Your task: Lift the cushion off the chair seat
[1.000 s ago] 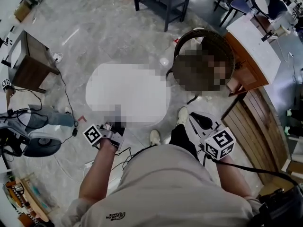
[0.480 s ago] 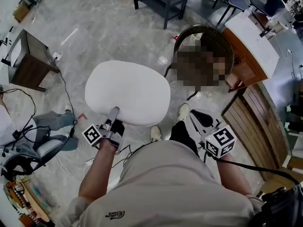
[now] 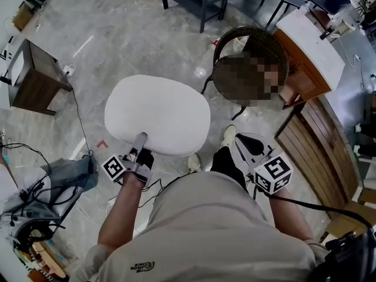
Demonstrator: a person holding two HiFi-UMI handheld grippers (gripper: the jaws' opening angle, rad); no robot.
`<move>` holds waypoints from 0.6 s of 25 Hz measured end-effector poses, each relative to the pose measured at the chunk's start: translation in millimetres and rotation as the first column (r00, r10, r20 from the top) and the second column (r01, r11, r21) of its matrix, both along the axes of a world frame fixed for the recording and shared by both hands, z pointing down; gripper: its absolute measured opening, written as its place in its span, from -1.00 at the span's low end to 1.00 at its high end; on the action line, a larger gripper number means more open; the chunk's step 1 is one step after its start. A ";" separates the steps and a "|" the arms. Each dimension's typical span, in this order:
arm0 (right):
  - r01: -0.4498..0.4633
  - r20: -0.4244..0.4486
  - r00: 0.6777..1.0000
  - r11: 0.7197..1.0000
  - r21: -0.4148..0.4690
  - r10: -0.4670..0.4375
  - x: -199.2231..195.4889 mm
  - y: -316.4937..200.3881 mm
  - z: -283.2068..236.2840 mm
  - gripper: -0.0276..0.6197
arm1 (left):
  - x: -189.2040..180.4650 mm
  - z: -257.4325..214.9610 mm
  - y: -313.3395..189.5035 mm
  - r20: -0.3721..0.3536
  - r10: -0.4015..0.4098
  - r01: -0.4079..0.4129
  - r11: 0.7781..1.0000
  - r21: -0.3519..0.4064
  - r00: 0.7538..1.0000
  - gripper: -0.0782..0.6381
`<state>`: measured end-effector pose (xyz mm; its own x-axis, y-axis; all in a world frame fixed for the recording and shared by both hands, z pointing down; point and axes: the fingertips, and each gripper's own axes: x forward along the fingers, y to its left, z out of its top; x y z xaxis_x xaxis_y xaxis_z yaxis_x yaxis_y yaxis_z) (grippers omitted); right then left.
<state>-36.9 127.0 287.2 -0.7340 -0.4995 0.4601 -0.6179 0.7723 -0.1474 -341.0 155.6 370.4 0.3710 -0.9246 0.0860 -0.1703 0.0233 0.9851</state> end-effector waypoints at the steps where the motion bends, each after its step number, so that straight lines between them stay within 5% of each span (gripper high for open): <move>1: -0.001 -0.001 1.000 1.000 0.000 0.001 -0.7 0.4 0.3 -0.86 | -0.4 0.0 -0.7 0.000 0.003 -0.003 1.000 0.002 1.000 -0.59; 15: -0.011 -0.008 1.000 1.000 -0.005 0.011 2.3 -1.8 1.2 -0.87 | 6.7 2.6 -9.9 0.010 0.032 -0.032 0.999 0.006 0.999 -0.59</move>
<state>-34.5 125.2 288.4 -0.7248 -0.5050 0.4687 -0.6275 0.7648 -0.1461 -334.3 145.8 373.0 0.3992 -0.9130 0.0844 -0.1805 0.0120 0.9835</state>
